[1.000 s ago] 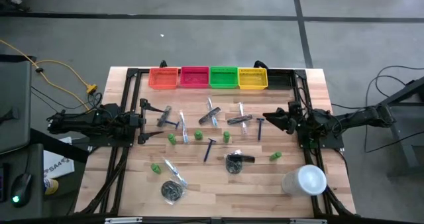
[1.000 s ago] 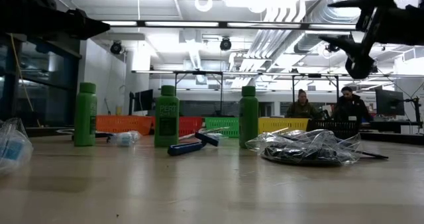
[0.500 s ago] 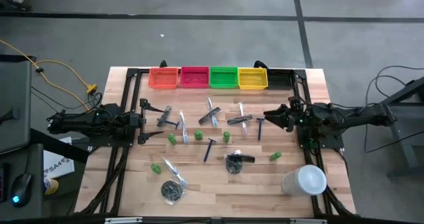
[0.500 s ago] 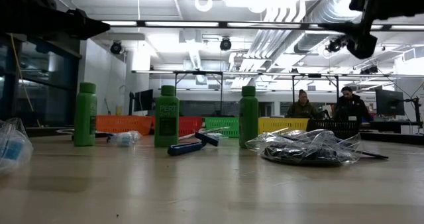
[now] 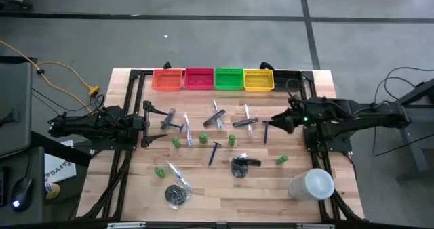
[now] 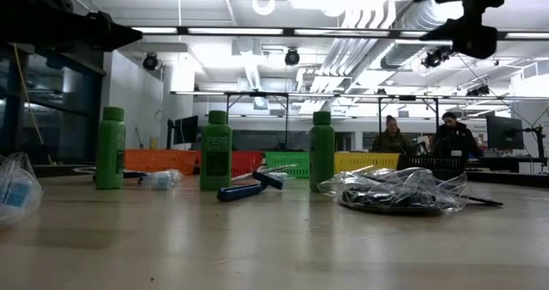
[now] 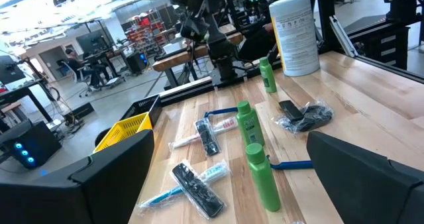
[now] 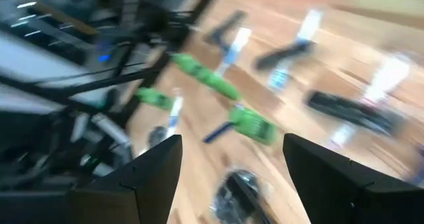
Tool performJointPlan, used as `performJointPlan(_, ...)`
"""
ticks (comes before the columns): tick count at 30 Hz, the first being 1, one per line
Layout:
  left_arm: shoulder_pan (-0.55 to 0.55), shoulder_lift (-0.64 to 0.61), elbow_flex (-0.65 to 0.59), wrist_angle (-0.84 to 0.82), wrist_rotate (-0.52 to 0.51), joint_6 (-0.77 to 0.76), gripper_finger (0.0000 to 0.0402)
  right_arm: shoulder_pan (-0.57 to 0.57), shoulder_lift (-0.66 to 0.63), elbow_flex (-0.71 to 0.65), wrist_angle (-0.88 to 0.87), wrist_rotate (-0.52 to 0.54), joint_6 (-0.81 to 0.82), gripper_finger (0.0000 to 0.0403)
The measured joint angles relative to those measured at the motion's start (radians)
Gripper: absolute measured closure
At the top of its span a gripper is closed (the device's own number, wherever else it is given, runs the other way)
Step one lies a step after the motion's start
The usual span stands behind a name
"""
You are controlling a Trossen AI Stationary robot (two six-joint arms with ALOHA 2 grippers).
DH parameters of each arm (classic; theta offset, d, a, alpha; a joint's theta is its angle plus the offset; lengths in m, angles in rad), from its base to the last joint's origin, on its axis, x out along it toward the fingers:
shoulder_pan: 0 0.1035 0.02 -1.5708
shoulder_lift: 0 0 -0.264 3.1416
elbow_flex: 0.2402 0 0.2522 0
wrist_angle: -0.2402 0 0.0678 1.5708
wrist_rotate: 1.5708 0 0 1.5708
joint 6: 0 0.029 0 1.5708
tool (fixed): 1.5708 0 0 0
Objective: Pick & Place Travel size toiletries
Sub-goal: Put the blue razor into the black bin
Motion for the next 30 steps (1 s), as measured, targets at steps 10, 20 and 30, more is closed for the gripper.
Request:
performJointPlan(10, 0.0, 0.0, 0.0, 0.0, 0.0, 0.0, 0.0005, -0.096, 0.159, 0.073, -0.28, 0.028, 0.317, 0.0144)
performJointPlan(20, 0.0, 0.0, 0.0, -0.001, 0.0, 0.0, 0.0005, -0.136, 0.435, 0.227, -0.491, 0.014, 0.371, 0.0144)
performJointPlan(30, 0.0, 0.0, 0.0, -0.007, 0.0, 0.0, 0.0005, -0.179, 0.728, 0.311, -0.588, 0.01, 0.332, 0.0144)
